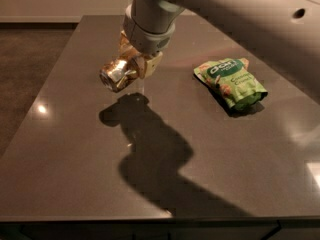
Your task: Place orange can upright
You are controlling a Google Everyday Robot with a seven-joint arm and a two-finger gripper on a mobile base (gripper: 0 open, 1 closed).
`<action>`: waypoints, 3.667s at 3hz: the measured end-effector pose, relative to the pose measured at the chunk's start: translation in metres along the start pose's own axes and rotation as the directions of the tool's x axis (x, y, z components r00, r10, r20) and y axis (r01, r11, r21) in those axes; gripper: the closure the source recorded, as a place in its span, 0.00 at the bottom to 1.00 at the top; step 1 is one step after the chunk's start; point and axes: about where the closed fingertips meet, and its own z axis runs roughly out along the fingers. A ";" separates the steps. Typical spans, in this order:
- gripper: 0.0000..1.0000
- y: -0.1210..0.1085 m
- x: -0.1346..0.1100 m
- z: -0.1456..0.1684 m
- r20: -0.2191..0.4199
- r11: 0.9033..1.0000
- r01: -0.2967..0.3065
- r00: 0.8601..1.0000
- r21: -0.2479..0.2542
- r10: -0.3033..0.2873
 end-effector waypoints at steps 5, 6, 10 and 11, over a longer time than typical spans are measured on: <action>1.00 -0.006 0.043 -0.062 -0.287 0.834 0.336 0.931 0.437 -0.225; 1.00 -0.006 0.043 -0.062 -0.287 0.834 0.336 0.931 0.437 -0.225; 1.00 0.004 0.001 -0.040 -0.598 0.455 0.850 0.515 0.265 -0.614; 1.00 -0.002 -0.025 -0.037 -0.736 0.257 0.955 0.280 0.148 -0.617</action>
Offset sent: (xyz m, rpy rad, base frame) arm 0.0200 -0.0476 0.0442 0.0651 -0.4295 0.2482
